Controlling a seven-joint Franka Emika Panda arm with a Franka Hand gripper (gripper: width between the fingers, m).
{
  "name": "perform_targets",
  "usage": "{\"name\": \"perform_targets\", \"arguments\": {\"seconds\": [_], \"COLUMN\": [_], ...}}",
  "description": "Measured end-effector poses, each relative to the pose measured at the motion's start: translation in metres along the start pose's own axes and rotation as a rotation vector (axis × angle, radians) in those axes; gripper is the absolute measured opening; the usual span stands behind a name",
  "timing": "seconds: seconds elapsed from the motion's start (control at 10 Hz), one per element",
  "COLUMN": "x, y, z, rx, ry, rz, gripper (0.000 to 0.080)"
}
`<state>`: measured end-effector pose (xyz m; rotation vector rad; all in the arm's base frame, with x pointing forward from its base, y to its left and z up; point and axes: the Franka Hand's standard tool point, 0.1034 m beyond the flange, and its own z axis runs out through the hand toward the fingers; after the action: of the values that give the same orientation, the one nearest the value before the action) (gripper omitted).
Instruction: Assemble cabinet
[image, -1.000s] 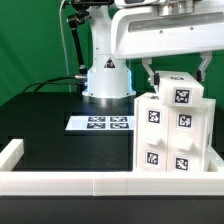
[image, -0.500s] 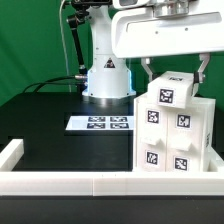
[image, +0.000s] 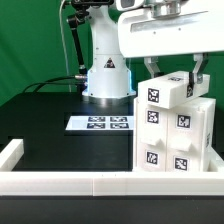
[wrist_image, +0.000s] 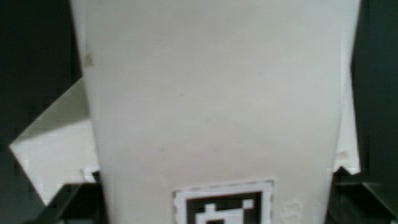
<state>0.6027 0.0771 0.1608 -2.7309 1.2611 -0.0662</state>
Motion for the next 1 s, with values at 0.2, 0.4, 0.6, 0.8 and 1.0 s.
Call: {"name": "perform_targets", "arguments": {"seconds": [0.2, 0.4, 0.6, 0.8, 1.0], "x": [-0.0006, 0.0004, 0.0009, 0.0023, 0.0031], "y": [-0.0021, -0.0039, -0.0040, -0.0024, -0.0015], "z": [-0.0004, -0.0010, -0.0009, -0.0004, 0.0006], "rx": [0.006, 0.022, 0.028, 0.038, 0.048], "ry": [0.004, 0.001, -0.005, -0.023, -0.034], "rz": [0.160, 0.294, 0.421, 0.555, 0.691], "gripper": [0.0558, 0.0558, 0.0558, 0.0558, 0.0558]}}
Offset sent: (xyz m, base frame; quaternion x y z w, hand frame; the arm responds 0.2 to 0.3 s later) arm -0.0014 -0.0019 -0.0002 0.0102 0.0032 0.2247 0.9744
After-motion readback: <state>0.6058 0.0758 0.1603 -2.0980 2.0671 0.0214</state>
